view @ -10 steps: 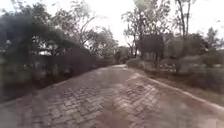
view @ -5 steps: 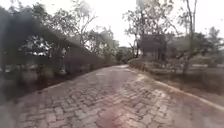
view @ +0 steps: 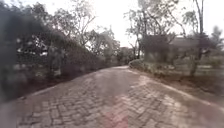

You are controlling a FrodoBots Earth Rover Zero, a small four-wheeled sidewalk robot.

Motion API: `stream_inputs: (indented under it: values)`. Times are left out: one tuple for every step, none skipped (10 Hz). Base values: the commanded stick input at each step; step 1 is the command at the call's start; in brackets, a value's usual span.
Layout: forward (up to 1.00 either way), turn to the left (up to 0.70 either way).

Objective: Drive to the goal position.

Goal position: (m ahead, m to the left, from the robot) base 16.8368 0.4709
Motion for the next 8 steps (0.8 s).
stream_inputs:
  values:
    - [0.85,0.00]
    - [0.85,0.00]
    - [0.85,0.00]
    - [0.85,0.00]
    - [0.85,0.00]
    - [0.85,0.00]
    - [0.85,0.00]
    - [0.85,0.00]
